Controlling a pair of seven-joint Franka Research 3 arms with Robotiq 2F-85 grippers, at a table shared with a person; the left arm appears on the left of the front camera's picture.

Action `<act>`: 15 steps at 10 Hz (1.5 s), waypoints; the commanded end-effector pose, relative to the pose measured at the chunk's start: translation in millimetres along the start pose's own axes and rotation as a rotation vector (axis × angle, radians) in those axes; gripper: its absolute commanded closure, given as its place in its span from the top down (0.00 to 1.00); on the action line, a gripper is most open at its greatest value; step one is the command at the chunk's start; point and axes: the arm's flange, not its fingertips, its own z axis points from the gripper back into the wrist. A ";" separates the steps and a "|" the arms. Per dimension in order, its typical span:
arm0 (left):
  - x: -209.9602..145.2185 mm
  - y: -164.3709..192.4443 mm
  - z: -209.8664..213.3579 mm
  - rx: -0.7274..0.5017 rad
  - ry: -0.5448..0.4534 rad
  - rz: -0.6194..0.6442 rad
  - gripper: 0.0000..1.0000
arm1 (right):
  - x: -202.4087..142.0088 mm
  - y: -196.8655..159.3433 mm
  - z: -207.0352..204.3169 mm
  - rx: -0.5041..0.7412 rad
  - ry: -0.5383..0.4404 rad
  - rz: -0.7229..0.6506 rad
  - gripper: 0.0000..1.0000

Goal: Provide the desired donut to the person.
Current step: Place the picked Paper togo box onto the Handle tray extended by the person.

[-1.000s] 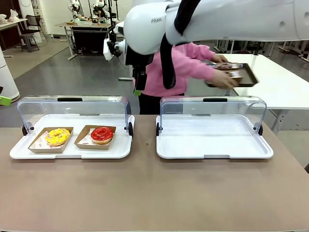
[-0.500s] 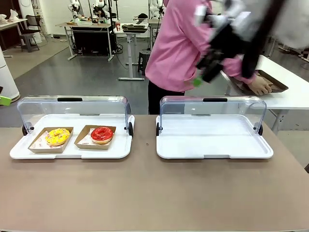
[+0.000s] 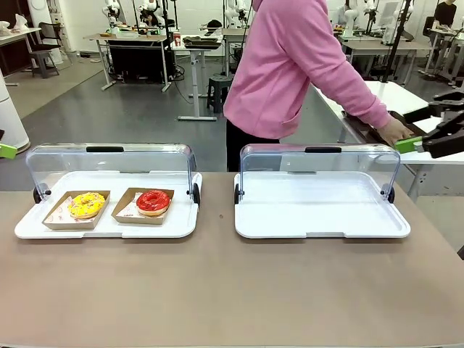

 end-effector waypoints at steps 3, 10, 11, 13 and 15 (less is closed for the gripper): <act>-0.6 0.7 -0.3 -0.007 -0.009 0.007 1.00 | -26.7 -10.4 -14.7 0.055 -0.055 -0.098 1.00; -0.6 0.7 -0.3 -0.007 -0.009 0.007 1.00 | -15.5 -13.4 -7.9 -0.137 0.047 -0.225 1.00; -0.6 0.7 -0.3 -0.007 -0.009 0.007 1.00 | -12.1 -11.5 -7.9 -0.142 0.052 -0.214 1.00; -0.6 0.7 -0.3 -0.007 -0.009 0.007 1.00 | -1.9 -9.5 -11.3 -0.186 0.094 -0.226 1.00; -0.6 0.7 -0.3 -0.007 -0.009 0.007 1.00 | -5.7 -18.0 -4.8 -0.153 0.054 -0.207 1.00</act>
